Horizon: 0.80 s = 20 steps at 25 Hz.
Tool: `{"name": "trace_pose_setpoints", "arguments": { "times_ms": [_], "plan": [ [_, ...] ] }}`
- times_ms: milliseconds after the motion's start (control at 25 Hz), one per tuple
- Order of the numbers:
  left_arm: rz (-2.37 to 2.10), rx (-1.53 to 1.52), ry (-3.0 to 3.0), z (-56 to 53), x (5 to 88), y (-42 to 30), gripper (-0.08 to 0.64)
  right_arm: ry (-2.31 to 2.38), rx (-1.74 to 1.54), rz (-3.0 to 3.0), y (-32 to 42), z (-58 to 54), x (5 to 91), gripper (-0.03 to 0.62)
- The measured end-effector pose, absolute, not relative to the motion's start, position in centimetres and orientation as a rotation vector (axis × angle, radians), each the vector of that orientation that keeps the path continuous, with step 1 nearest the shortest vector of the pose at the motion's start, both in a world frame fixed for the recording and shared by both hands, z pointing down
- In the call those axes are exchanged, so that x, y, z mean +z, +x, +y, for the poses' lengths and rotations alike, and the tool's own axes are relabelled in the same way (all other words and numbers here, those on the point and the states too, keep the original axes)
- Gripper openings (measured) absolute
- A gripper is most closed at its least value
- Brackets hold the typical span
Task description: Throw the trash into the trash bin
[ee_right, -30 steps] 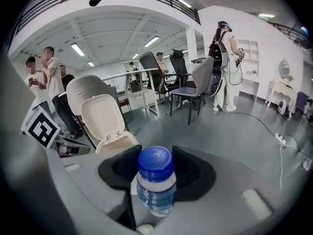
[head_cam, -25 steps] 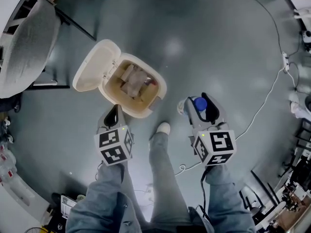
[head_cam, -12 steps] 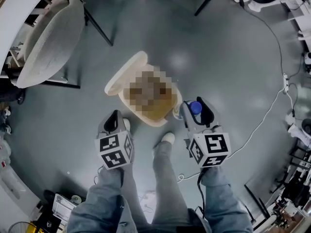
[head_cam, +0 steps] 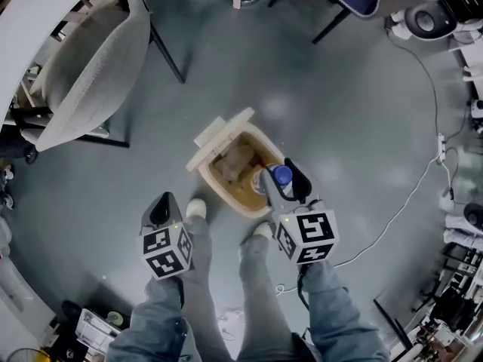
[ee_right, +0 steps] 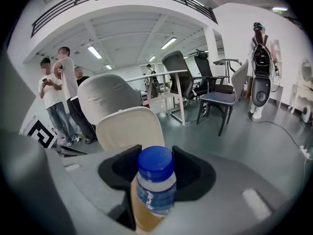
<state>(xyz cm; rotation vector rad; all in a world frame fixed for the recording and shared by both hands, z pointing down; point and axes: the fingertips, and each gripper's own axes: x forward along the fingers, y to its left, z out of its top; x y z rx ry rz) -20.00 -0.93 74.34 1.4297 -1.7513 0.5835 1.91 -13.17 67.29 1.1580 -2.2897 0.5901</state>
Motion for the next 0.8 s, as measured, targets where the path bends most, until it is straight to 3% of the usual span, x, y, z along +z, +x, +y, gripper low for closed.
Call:
{"name": "trace_pose_setpoints", "arguments": {
  "times_ms": [800],
  "plan": [
    [-1.725, 0.589, 1.421, -1.7, 76.1, -24.2, 0.011, 1.027, 0.583, -2.268, -3.6, -14.0, 80.3, 0.199]
  ]
}}
